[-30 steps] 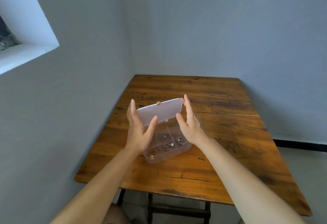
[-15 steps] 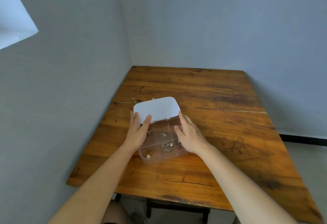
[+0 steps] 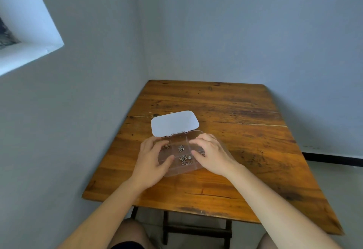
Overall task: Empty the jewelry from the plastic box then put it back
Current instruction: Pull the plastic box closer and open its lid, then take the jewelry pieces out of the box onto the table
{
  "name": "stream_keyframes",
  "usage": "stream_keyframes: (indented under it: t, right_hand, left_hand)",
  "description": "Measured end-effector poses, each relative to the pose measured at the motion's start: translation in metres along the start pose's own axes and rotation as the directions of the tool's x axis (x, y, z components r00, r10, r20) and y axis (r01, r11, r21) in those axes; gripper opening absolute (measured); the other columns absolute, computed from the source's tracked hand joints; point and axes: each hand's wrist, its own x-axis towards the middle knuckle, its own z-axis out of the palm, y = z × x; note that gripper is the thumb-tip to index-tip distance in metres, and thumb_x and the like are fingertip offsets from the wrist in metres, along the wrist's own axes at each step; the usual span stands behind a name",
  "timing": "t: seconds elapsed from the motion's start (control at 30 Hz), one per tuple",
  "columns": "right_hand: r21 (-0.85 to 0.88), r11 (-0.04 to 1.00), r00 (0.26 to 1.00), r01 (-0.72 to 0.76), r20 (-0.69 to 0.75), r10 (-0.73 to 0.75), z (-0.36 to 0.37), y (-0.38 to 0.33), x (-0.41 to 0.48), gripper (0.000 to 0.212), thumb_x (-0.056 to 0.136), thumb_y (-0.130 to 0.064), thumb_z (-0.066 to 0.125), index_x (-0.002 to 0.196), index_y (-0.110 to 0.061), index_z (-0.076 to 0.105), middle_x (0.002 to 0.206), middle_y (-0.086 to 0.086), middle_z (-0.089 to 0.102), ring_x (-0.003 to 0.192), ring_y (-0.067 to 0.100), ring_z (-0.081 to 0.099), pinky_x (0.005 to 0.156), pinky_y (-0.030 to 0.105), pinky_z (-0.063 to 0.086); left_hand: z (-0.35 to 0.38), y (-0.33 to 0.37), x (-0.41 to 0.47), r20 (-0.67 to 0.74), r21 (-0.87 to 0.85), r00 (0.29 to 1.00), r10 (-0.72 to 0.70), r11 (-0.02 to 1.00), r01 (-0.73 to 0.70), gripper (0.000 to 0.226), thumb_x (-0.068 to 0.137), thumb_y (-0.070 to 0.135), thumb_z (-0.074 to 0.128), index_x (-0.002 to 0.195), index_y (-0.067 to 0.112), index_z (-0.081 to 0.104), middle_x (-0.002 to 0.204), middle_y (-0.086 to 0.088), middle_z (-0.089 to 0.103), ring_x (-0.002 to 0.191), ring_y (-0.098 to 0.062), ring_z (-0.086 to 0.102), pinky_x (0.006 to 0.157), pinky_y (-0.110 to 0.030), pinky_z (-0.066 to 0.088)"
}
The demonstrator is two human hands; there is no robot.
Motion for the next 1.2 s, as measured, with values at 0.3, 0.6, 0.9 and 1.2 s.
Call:
stream_keyframes:
  t: [0.3,0.6,0.9,1.2]
  right_hand:
    - [-0.211,0.968,0.944,0.135,0.324,-0.061,0.004,-0.014,-0.003,0.07,0.08,-0.049,0.058,0.144,-0.024,0.048,0.144,0.001,0.049,0.138,0.022,0.033,0.12,0.039,0.006]
    - [-0.245,0.961,0.942,0.128,0.334,-0.041,0.012,-0.017,0.001,0.057,0.087,-0.056,0.059,0.139,-0.033,0.052,0.132,-0.003,0.057,0.133,0.023,0.034,0.115,0.042,0.014]
    - [-0.132,0.991,0.956,0.014,0.293,0.026,0.014,-0.014,0.0,0.031,0.083,-0.051,0.07,0.111,-0.038,0.07,0.138,0.003,0.053,0.138,0.024,0.026,0.113,0.041,0.017]
    - [0.067,0.995,0.97,-0.074,0.236,0.056,0.013,-0.008,-0.001,0.026,0.074,-0.052,0.078,0.097,-0.039,0.074,0.132,-0.002,0.055,0.132,0.021,0.032,0.105,0.04,0.029]
  left_hand:
    - [-0.005,0.005,-0.006,0.322,0.296,0.945,0.063,0.941,-0.164,0.05,0.085,0.061,0.056,0.127,0.036,0.061,0.12,0.014,0.06,0.109,-0.009,0.042,0.091,-0.03,0.044]
    - [-0.01,0.012,0.013,0.517,0.18,0.853,-0.072,0.983,-0.026,0.018,0.084,0.043,0.07,0.101,0.038,0.073,0.101,0.012,0.061,0.096,-0.009,0.05,0.074,-0.023,0.038]
    - [-0.011,0.014,0.011,0.502,0.132,0.864,-0.029,0.99,-0.043,0.014,0.081,0.03,0.077,0.094,0.032,0.074,0.09,0.019,0.06,0.087,-0.004,0.05,0.072,-0.02,0.038]
    - [-0.015,0.008,0.011,0.479,-0.119,0.874,-0.074,0.982,0.149,0.024,0.072,0.017,0.085,0.088,0.031,0.075,0.086,0.007,0.072,0.084,-0.008,0.065,0.077,-0.017,0.05]
